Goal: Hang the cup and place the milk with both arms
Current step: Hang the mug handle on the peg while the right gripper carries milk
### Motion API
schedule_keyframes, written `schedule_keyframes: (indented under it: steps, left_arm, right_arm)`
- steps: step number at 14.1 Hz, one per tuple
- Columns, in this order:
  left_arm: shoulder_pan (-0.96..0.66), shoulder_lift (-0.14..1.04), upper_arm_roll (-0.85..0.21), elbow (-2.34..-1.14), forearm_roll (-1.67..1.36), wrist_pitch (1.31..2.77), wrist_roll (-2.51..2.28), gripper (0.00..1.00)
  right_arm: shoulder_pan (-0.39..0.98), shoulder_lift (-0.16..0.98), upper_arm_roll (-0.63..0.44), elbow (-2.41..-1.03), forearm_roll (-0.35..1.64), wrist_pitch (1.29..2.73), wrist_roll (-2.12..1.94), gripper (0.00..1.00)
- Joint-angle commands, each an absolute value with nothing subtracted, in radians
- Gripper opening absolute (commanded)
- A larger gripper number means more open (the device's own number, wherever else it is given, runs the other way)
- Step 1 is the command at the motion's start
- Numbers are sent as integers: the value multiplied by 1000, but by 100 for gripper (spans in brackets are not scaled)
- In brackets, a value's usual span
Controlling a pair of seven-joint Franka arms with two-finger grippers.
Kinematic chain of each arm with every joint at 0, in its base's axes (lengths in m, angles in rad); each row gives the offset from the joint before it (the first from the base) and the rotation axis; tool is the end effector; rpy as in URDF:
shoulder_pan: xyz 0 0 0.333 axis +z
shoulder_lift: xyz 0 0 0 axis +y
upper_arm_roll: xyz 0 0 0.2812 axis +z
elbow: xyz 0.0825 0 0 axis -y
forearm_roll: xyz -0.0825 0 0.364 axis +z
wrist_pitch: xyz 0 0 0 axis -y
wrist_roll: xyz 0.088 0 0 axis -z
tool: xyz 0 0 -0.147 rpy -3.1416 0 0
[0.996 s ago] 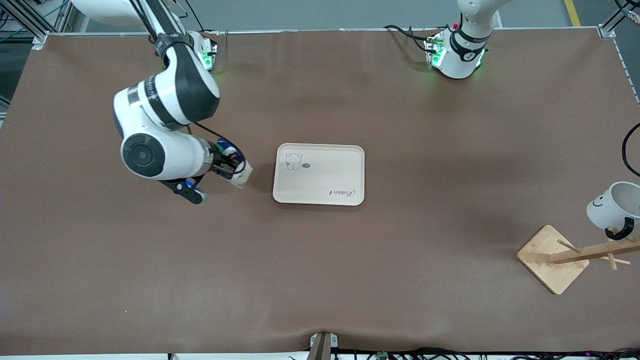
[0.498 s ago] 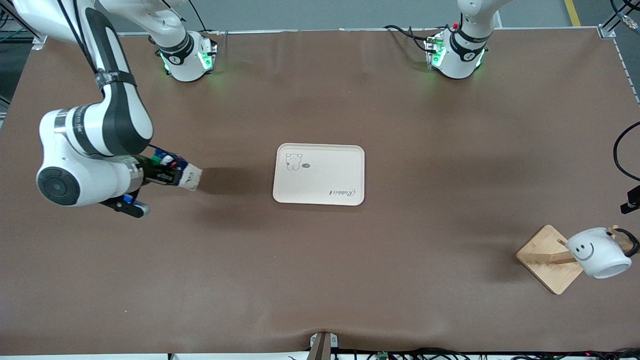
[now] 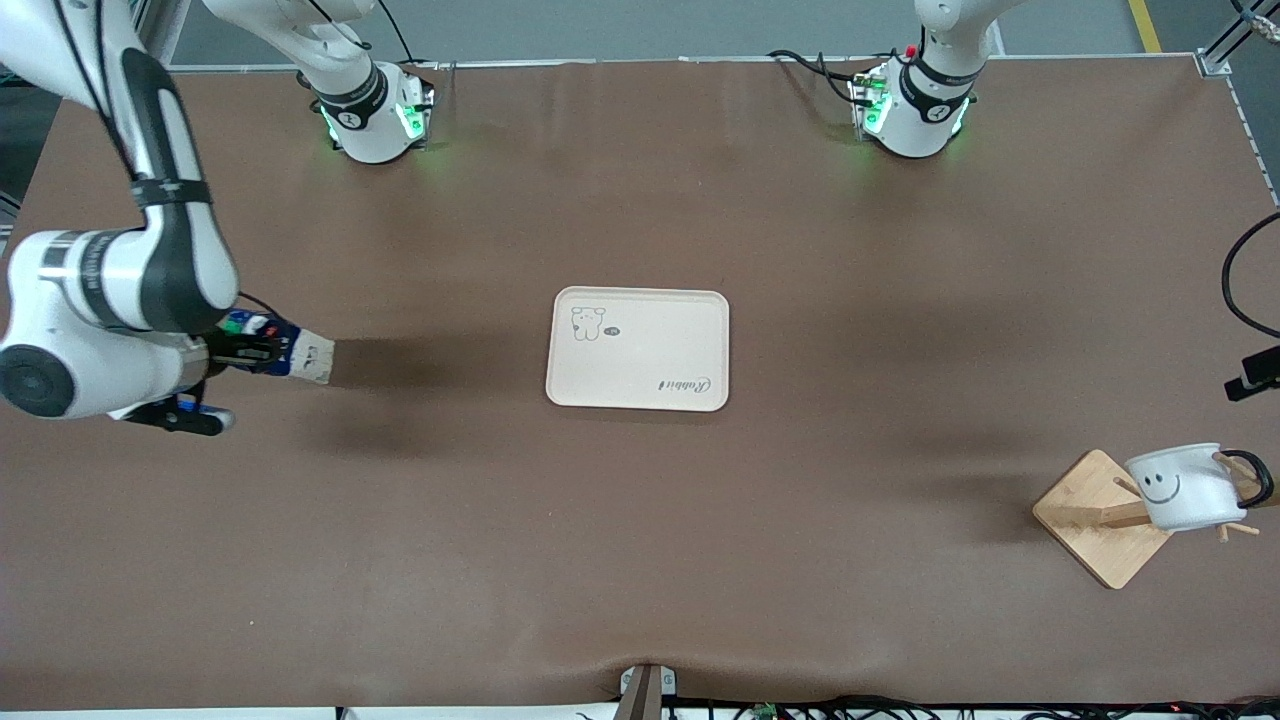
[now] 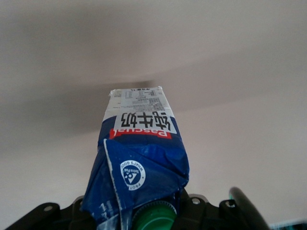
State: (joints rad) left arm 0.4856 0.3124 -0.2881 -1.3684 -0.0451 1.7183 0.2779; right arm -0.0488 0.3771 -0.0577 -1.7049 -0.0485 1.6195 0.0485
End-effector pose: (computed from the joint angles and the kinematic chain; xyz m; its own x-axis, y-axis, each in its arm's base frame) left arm 0.6122 0.1381 0.4814 0.9951 -0.0545 0.0830 -0.0638 -0.9915 0.1135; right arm 0.5477 -0.0642 0.2877 0.8849 -0.1467 -0.4421 -0.1215 -0.9889 0.0850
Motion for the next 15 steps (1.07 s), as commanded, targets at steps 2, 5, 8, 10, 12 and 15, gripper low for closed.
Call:
schedule_keyframes:
  steps: [2, 5, 8, 10, 12, 15]
  left_arm:
    - [486, 215, -340, -1384, -11, 1580, 80, 100]
    - [488, 163, -402, -1401, 21, 1545, -95, 100]
    - [488, 163, -407, -1396, 26, 1534, -92, 100]
    - [488, 161, -408, -1393, 58, 1522, -91, 100]
    - [489, 146, -414, -1391, 58, 1514, -91, 100]
    - [485, 120, -429, -1391, 78, 1508, -83, 100]
  right_arm:
    - [-112, 354, -34, -1762, -63, 1667, -51, 0]
    - [-118, 353, -34, -1819, -61, 1745, -52, 0]
    - [-123, 359, -35, -1830, -55, 1755, -51, 0]
    - [-135, 370, -34, -1832, -52, 1761, -51, 34]
    - [-140, 377, -34, -1830, -40, 1763, -49, 100]
    - [-141, 379, -34, -1830, -32, 1759, -49, 100]
